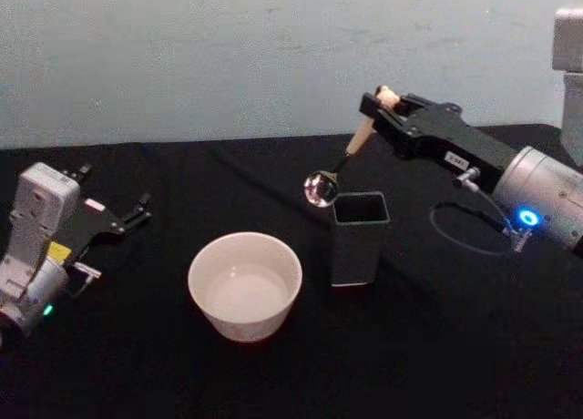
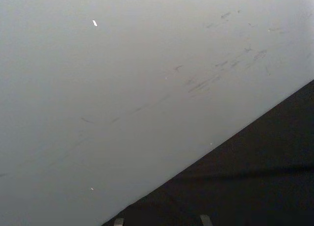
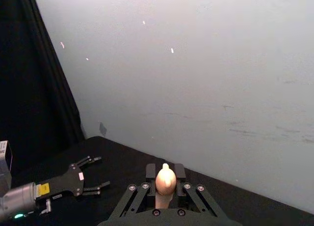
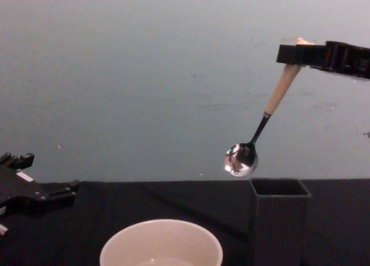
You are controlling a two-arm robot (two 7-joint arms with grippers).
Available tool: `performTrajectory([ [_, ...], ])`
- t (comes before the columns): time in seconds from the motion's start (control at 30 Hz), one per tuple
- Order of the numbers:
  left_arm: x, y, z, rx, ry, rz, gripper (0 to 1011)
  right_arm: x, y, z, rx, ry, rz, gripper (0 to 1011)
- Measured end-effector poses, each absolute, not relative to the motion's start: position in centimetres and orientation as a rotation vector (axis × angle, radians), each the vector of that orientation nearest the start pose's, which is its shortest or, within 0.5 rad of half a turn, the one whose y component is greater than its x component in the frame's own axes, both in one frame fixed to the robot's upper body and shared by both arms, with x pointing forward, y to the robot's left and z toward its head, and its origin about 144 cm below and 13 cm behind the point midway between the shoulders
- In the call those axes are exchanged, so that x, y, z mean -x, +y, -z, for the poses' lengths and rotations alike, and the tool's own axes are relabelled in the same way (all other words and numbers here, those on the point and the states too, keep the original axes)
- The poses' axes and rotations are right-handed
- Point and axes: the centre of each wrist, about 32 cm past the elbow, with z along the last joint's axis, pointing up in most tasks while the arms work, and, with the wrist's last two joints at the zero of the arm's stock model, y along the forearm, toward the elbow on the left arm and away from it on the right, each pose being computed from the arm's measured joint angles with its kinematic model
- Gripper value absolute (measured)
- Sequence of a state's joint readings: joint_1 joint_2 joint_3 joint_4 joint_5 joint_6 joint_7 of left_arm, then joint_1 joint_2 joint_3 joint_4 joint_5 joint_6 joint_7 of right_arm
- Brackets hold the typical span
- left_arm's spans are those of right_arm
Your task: Pick up the stirring spoon with one hand, stir inside the cup, then place it back in its original position.
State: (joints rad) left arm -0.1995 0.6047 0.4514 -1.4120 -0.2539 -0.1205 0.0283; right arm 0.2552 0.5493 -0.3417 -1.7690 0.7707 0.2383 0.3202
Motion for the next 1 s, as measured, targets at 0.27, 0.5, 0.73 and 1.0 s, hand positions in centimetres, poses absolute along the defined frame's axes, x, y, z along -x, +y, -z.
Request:
performTrajectory([
  [0.27, -48.9, 31.0, -114.0, -0.304, -0.285, -1.248, 1001, -49.0, -26.8, -126.7, -0.106, 0.119, 0.829, 216],
  [0.5, -48.9, 31.0, -114.0, -0.304, -0.285, -1.248, 1001, -48.8, -27.8, -126.6, -0.098, 0.109, 0.848, 216],
  [0.73, -48.9, 31.0, -114.0, -0.304, -0.285, -1.248, 1002, -48.8, -28.3, -126.2, -0.081, 0.102, 0.858, 216],
  [1.0, -48.9, 31.0, -114.0, -0.304, -0.285, -1.248, 1001, -48.8, -28.5, -125.4, -0.045, 0.095, 0.865, 216],
])
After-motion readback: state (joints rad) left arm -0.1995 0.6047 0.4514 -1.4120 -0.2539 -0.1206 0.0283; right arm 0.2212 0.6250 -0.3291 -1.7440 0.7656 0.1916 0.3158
